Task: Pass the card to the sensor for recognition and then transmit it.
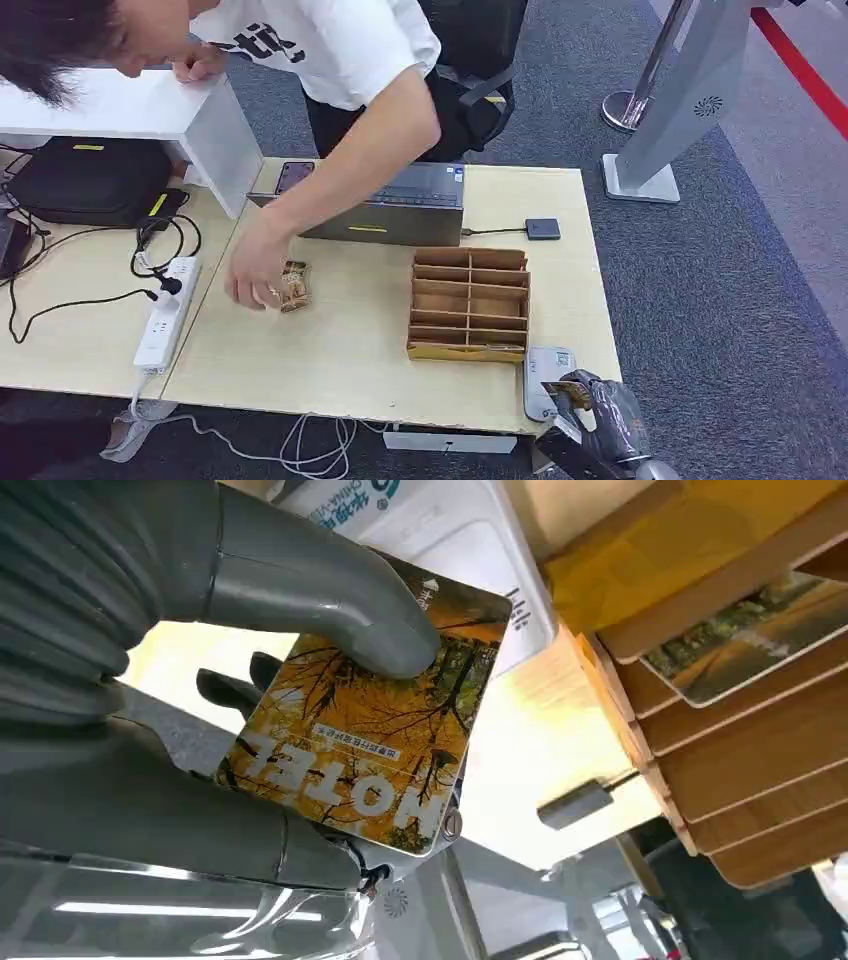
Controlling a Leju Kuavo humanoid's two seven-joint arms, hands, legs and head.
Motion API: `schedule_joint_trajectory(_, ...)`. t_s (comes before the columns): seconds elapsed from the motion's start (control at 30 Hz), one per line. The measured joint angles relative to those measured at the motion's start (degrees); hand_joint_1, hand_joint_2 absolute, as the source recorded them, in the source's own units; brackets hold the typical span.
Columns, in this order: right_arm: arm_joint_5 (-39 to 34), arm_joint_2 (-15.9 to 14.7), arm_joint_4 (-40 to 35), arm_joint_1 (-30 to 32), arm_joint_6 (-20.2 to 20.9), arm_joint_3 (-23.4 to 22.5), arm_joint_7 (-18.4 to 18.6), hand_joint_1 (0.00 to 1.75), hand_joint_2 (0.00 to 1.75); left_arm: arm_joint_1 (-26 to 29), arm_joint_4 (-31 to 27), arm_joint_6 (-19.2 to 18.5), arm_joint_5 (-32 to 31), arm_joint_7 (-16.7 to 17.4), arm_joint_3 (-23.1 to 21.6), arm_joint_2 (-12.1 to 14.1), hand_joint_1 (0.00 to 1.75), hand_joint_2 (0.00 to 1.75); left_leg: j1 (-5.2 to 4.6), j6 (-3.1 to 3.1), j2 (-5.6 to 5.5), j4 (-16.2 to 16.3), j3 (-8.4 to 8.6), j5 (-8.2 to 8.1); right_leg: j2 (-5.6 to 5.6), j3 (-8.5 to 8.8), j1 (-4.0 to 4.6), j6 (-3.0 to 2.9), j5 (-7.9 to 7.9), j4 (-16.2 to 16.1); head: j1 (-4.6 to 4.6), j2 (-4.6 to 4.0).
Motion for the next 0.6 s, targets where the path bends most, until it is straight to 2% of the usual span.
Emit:
schedule_joint_trajectory(0.33,0.55,0.15,0.08,-0.23,-2.21,0.17,-0.44,1.75,1.75,-0.02,0.00,0.00,0.00,0.04,0.00,0.02,0.00,1.75,0.00,0.00,0.01,0.00,0.01,0.00,0.01,-0.01,0.00,0.00,0.00,0.00,-0.02,0.02)
schedule_joint_trajectory(0.6,1.22,-1.25,-9.25,0.94,-5.33,-1.82,-1.49,1.75,1.75,0.05,0.00,0.35,0.31,0.02,0.00,0.00,0.00,1.75,0.00,0.00,0.02,0.00,0.01,0.00,0.02,-0.02,0.00,0.00,0.00,0.00,0.00,0.02)
